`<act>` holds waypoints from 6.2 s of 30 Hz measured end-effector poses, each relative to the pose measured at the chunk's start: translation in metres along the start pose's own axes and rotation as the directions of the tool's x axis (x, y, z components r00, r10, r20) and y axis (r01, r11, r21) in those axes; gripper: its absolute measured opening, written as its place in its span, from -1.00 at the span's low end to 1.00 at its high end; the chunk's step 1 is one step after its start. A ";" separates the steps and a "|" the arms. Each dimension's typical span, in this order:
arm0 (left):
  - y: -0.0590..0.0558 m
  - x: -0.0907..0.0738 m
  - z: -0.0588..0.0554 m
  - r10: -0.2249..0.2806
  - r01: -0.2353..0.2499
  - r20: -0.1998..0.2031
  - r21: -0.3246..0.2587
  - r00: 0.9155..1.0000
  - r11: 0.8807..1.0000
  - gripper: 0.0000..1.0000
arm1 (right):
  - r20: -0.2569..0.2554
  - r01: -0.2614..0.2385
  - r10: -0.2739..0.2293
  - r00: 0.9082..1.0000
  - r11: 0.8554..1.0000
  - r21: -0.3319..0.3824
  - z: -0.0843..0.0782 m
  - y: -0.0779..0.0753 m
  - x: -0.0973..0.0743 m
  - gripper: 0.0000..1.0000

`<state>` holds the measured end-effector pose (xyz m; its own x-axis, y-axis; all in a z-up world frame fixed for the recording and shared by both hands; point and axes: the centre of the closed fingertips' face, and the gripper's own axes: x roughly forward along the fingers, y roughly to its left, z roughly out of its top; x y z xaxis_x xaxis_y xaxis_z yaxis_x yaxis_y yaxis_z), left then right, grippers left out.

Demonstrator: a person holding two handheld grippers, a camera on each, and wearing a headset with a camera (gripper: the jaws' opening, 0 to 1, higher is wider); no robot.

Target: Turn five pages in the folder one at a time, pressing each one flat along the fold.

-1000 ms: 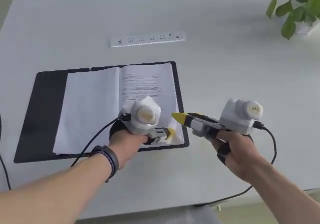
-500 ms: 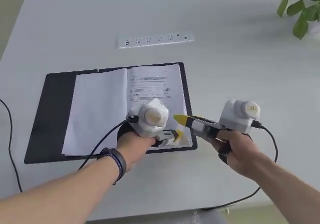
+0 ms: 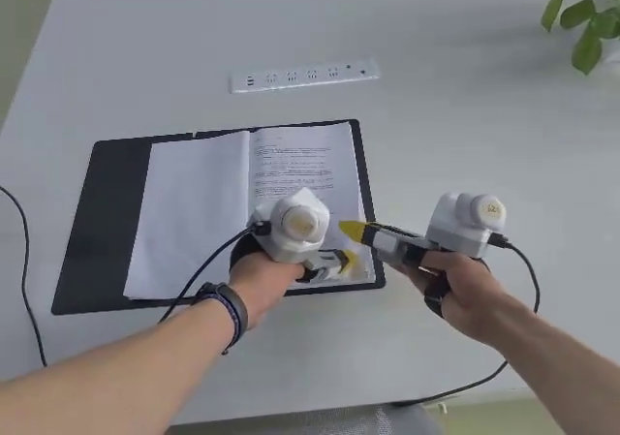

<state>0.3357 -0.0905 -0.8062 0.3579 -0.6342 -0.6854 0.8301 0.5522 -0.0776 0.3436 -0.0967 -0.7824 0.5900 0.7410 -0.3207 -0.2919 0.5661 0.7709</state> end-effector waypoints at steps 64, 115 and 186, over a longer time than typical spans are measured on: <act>0.092 -0.182 -0.058 0.155 -0.126 0.158 -0.181 0.975 0.975 0.46 | 0.060 -0.116 0.122 0.991 0.989 -0.095 0.032 0.122 0.040 -1.00; 0.125 -0.326 -0.131 0.361 -0.276 0.230 -0.333 0.904 0.902 0.62 | -0.245 -0.253 0.222 0.944 0.963 -0.099 -0.078 0.219 0.196 -1.00; 0.134 -0.251 -0.126 0.233 -0.179 0.173 -0.280 0.957 0.943 0.06 | -0.156 -0.083 0.071 0.985 0.994 -0.070 -0.054 0.145 0.171 -0.69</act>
<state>0.3036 0.2106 -0.7360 0.6099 -0.5716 -0.5490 0.5987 0.7862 -0.1534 0.3615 0.1313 -0.7551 0.4431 0.8267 -0.3467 -0.3921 0.5265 0.7543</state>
